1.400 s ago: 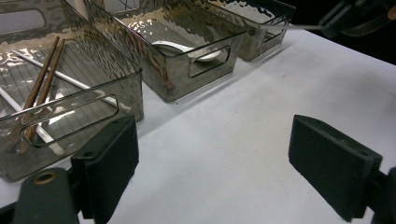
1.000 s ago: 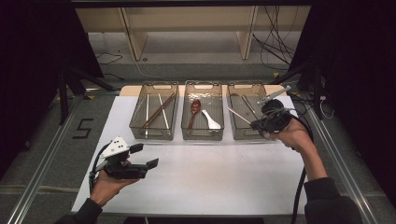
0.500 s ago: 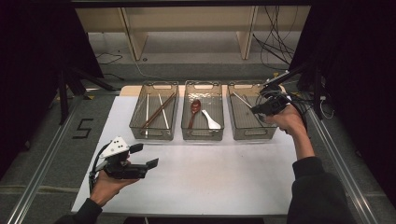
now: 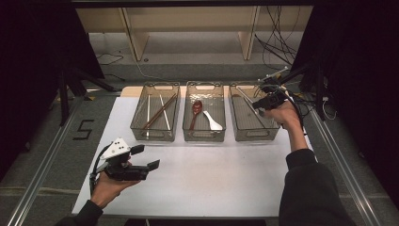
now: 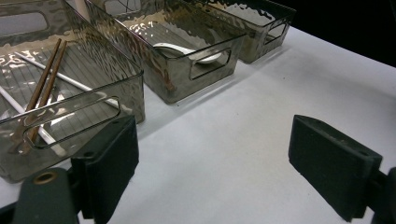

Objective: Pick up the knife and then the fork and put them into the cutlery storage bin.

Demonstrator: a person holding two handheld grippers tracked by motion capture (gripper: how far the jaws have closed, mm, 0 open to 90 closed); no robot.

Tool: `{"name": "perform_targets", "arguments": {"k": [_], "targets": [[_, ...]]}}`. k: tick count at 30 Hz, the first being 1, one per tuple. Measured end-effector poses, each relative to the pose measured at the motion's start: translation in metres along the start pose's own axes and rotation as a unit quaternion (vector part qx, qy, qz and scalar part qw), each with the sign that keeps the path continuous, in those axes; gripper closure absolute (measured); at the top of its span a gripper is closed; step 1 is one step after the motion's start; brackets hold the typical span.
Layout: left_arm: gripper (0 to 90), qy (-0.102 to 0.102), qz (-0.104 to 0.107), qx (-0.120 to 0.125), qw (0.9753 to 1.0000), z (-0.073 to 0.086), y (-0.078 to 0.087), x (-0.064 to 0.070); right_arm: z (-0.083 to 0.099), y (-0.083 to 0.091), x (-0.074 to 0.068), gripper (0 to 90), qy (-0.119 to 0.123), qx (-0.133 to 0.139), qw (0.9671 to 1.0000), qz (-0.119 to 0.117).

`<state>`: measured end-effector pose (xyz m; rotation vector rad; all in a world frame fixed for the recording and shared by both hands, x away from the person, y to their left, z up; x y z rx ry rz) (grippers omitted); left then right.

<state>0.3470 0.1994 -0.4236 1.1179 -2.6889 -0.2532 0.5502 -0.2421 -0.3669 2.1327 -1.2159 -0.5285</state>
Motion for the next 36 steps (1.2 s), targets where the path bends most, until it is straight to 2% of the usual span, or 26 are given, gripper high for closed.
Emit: {"name": "perform_targets", "arguments": {"k": [4, 11, 22, 23, 25, 26, 31, 33, 36], "targets": [[15.7, 0.0, 0.0, -0.001, 1.0, 0.0, 0.0, 0.0, 0.0, -0.005, 0.004, 85.3, -0.012, -0.004, 0.9999, 0.008], [15.7, -0.002, 0.001, -0.002, 1.0, 0.0, 0.0, 0.0, -0.004, -0.013, 0.005, 85.2, -0.021, -0.006, 0.9996, 0.017], [15.7, -0.002, 0.002, -0.001, 1.0, 0.0, 0.0, 0.001, -0.008, -0.023, 0.003, 84.6, -0.021, -0.017, 0.9993, 0.025], [15.7, -0.002, 0.002, -0.001, 1.0, 0.0, 0.0, 0.001, -0.008, -0.025, 0.004, 83.7, -0.025, -0.015, 0.9992, 0.027], [15.7, -0.002, 0.003, -0.001, 1.0, 0.0, 0.0, 0.001, -0.009, -0.027, 0.004, 70.5, -0.034, -0.001, 0.9987, 0.037], [15.7, -0.002, 0.003, -0.001, 1.0, 0.0, 0.0, 0.001, -0.01, -0.028, 0.004, 67.4, -0.039, 0.001, 0.9987, 0.034], [15.7, 0.0, 0.002, 0.0, 1.0, 0.0, 0.001, 0.0, -0.01, -0.025, 0.001, 64.6, -0.032, 0.0, 0.9992, 0.023], [15.7, -0.001, 0.002, 0.0, 1.0, 0.0, 0.001, 0.0, -0.01, -0.022, 0.0, 62.2, -0.036, 0.002, 0.9992, 0.02], [15.7, -0.003, 0.002, -0.001, 1.0, 0.0, 0.001, 0.001, -0.009, -0.019, -0.004, 57.4, -0.027, 0.006, 0.9996, 0.011]]}}
Point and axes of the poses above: each handheld gripper's, and its own axes: y roughly backward along the jaws, z roughly out of its underside, x roughly to its right, the point moved 2 cm from there along -y, roughly forward along the jaws, and after that the axes turned 12 degrees about x, right-handed, at the moved point
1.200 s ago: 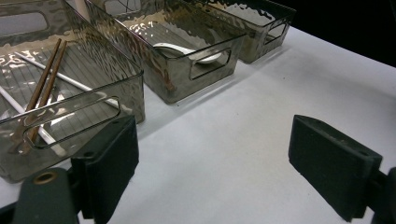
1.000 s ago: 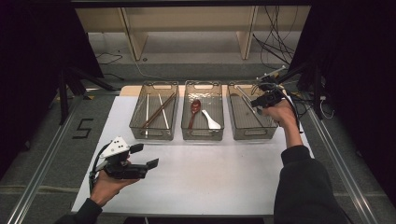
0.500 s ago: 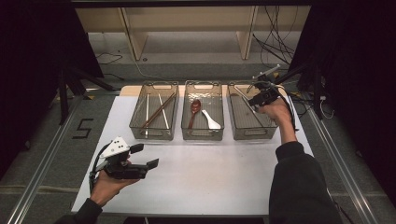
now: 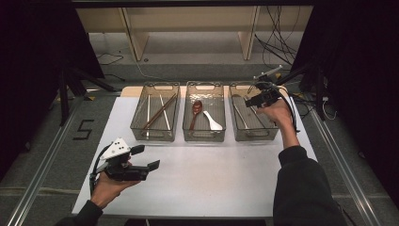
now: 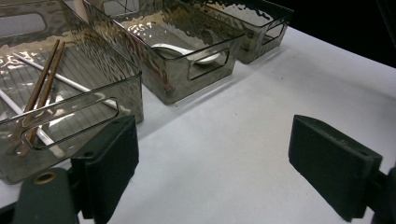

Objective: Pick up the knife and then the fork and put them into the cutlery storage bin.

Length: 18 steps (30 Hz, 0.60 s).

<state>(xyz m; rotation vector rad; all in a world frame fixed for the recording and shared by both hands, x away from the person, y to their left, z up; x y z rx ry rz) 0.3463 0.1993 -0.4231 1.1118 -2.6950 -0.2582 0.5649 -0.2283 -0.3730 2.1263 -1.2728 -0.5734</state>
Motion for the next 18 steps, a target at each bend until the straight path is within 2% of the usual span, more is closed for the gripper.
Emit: {"name": "perform_targets", "arguments": {"k": [5, 11, 18], "targets": [[15.7, 0.0, -0.001, 0.0, 1.0, 0.0, 0.0, 0.0, 0.006, 0.009, -0.012, 51.5, -0.001, 0.024, 0.9994, -0.025], [15.7, 0.001, -0.001, 0.0, 1.0, 0.0, 0.0, 0.0, 0.019, 0.013, -0.017, 47.0, -0.015, 0.037, 0.9981, -0.046], [15.7, 0.009, 0.0, 0.002, 1.0, 0.0, 0.0, -0.001, 0.029, 0.025, -0.028, 36.1, -0.028, 0.071, 0.9947, -0.068]]}}
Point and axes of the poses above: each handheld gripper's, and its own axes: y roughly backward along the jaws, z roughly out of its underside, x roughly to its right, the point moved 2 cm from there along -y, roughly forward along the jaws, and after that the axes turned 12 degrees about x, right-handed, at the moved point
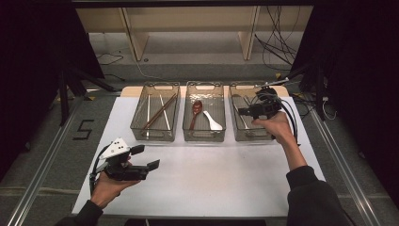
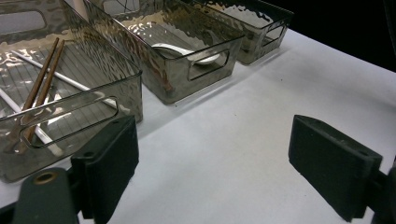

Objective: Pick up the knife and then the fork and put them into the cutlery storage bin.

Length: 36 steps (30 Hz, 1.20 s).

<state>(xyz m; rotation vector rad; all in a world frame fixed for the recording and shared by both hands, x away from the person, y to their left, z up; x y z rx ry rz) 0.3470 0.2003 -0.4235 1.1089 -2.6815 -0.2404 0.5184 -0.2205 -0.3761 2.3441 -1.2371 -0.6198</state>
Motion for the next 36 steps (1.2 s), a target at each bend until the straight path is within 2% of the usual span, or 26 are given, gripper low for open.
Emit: {"name": "perform_targets", "arguments": {"k": [9, 15, 23, 25, 28, 36], "targets": [[15.7, 0.002, -0.001, -0.002, 1.0, 0.001, -0.001, -0.001, 0.018, 0.016, -0.018, 26.7, -0.014, 0.042, 0.9987, -0.023], [15.7, 0.004, -0.001, -0.001, 1.0, 0.001, -0.001, -0.001, 0.029, 0.025, -0.03, 24.6, -0.001, 0.054, 0.9981, -0.028], [15.7, 0.007, -0.001, -0.001, 1.0, 0.0, -0.002, -0.002, 0.04, 0.033, -0.033, 23.9, -0.001, 0.078, 0.9965, -0.031], [15.7, 0.004, 0.001, -0.004, 1.0, 0.001, -0.003, 0.0, 0.042, 0.036, -0.034, 23.5, -0.004, 0.084, 0.9956, -0.04], [15.7, 0.006, 0.0, -0.005, 1.0, 0.001, -0.003, -0.001, 0.047, 0.042, -0.037, 23.2, 0.005, 0.095, 0.9946, -0.042], [15.6, 0.004, 0.002, -0.005, 1.0, 0.001, -0.003, 0.001, 0.065, 0.048, -0.047, 23.2, 0.014, 0.095, 0.9937, -0.057]]}}
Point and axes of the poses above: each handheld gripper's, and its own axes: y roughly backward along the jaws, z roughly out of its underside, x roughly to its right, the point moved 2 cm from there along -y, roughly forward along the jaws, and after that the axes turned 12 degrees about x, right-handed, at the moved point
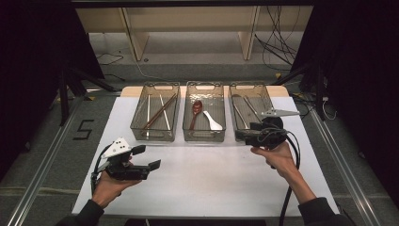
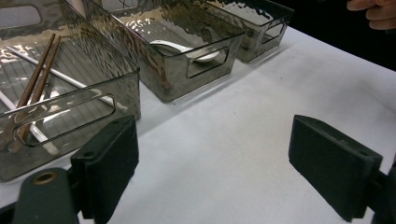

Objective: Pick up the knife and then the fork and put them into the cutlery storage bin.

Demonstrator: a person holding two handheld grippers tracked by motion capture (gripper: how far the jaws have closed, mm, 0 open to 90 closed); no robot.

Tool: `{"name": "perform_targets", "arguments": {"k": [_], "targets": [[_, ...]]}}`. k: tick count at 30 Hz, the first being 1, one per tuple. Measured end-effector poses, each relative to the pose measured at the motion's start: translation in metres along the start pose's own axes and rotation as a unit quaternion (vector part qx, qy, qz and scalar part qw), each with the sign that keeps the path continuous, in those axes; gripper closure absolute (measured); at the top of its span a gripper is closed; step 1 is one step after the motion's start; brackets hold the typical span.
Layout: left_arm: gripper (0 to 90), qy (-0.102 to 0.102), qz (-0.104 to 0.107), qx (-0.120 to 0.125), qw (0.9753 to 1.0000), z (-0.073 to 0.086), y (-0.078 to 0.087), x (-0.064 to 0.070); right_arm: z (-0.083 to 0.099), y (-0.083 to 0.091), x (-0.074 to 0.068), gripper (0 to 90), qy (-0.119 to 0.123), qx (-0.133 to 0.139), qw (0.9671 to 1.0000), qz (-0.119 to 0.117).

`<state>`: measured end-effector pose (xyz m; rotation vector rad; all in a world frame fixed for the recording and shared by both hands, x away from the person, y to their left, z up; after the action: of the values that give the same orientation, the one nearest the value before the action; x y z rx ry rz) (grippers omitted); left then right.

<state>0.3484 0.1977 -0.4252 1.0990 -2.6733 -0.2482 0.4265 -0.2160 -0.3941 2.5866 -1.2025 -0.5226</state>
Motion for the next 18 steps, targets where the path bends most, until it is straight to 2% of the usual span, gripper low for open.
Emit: {"name": "perform_targets", "arguments": {"k": [10, 15, 18], "targets": [[15.7, 0.006, 0.003, 0.002, 1.0, 0.0, 0.002, 0.0, 0.012, 0.011, -0.021, 22.7, 0.012, 0.022, 0.9995, -0.021], [15.7, 0.008, 0.004, 0.002, 1.0, 0.0, 0.002, 0.0, 0.022, 0.016, -0.027, 21.4, 0.024, 0.023, 0.9992, -0.023], [15.7, 0.009, 0.005, 0.002, 1.0, 0.0, 0.002, 0.0, 0.028, 0.022, -0.03, 21.3, 0.023, 0.029, 0.999, -0.026]]}}
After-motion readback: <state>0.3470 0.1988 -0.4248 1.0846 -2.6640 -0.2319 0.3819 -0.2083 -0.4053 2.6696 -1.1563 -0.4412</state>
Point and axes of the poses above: each handheld gripper's, and its own axes: y roughly backward along the jaws, z roughly out of its underside, x roughly to its right, the point moved 2 cm from there along -y, roughly forward along the jaws, and after that the axes turned 12 degrees about x, right-handed, at the moved point
